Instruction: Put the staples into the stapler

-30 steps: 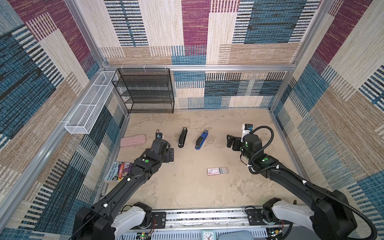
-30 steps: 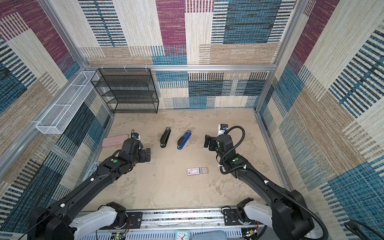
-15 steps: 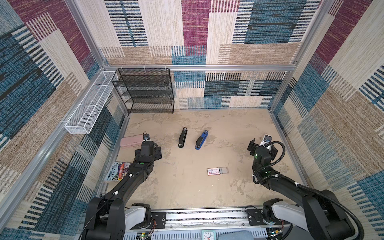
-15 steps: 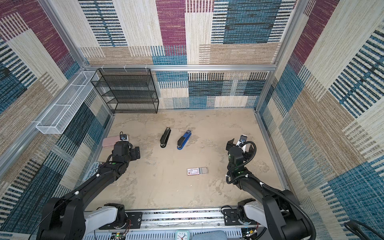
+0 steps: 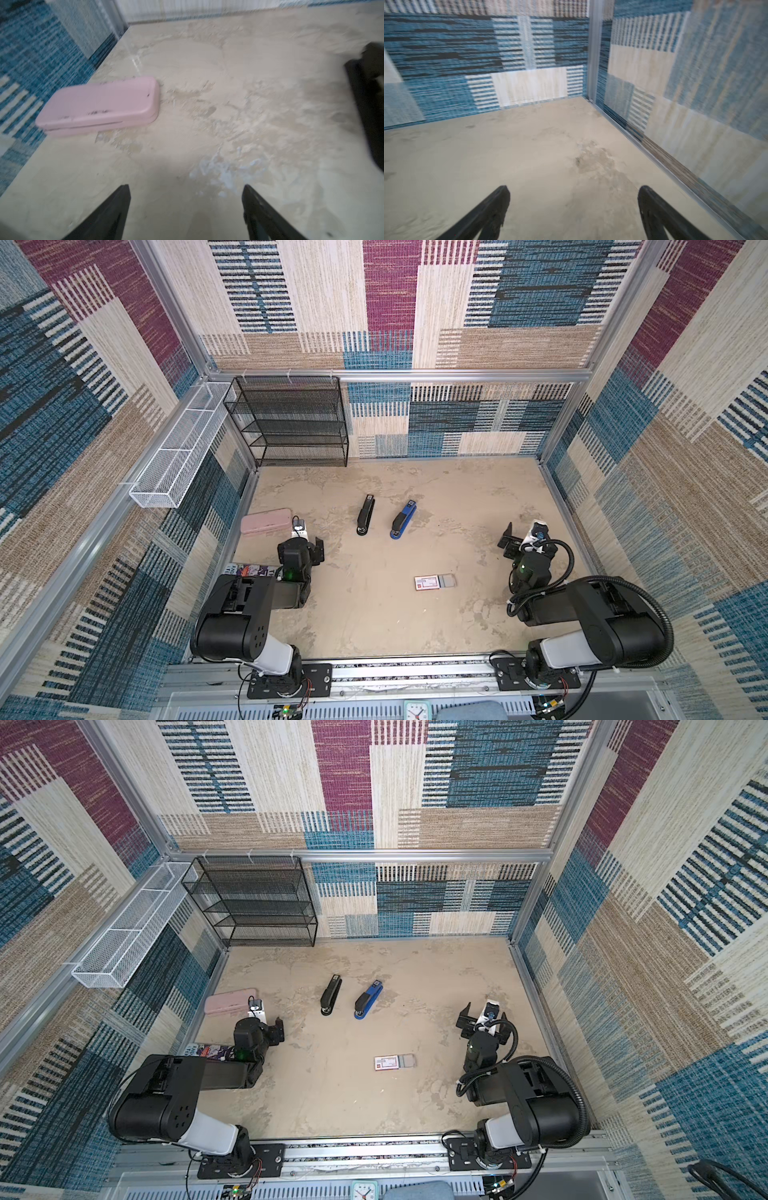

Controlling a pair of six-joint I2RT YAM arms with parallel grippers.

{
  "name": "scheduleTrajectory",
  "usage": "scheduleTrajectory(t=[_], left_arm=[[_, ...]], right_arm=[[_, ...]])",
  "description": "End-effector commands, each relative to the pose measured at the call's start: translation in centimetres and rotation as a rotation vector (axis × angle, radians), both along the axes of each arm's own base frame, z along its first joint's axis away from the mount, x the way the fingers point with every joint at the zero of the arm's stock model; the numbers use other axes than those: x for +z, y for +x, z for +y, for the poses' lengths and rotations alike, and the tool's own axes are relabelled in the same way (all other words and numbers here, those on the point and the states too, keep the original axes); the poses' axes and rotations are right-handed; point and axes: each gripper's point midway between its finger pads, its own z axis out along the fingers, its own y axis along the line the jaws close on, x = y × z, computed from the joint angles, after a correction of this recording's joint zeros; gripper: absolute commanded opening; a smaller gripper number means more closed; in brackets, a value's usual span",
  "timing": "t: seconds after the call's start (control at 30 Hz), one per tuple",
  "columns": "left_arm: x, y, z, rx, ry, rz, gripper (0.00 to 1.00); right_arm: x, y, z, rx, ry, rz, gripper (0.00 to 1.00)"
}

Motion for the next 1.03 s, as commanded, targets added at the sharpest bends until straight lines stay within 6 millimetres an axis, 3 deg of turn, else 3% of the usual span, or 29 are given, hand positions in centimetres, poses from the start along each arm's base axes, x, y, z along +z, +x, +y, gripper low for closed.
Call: scheduleTrajectory(t=[0.0,0.03,0.1,0.13,0.17,0.23,0.27,1.0], left_arm=[[2.7,1.8,-0.5,-0.045,0.020,-0.104,0.87],[2.4,1.9,-0.3,-0.040,0.000,-0.080,0.99],[2.3,2.2,0.7,0.003,-0.020,-0.071,0.99],[2.3,2.1,1.3,0.042,-0.023,-0.067,0.99],[2.2,1.9,1.6,0.058,-0.032,-0.063,0.99],[2.4,1.9,1.7,0.059,-0.028,-0.075,0.99],[2.3,1.9,1.7,0.059,-0.029,-0.068,0.99],[2.3,2.1,1.7,0.036,-0.056,-0.071,0.99]], right_arm=[[1.8,1.3,2.3,0.182,-0.012,-0.058,1.00],[1.0,1.3,2.0,0.201,0.013,-0.044,1.00],[1.2,2.1,1.7,0.201,0.014,-0.062,1.00],[0.0,2.7,2.1,0.225,0.028,0.013,1.00],[0.8,2.6,1.9,0.222,0.009,-0.046,1.00],[0.0,2.8,2.0,0.225,0.027,0.010,1.00],[0.7,2.5,1.9,0.221,0.011,-0.040,1.00],[0.4,2.6,2.0,0.225,0.018,-0.012,1.00]])
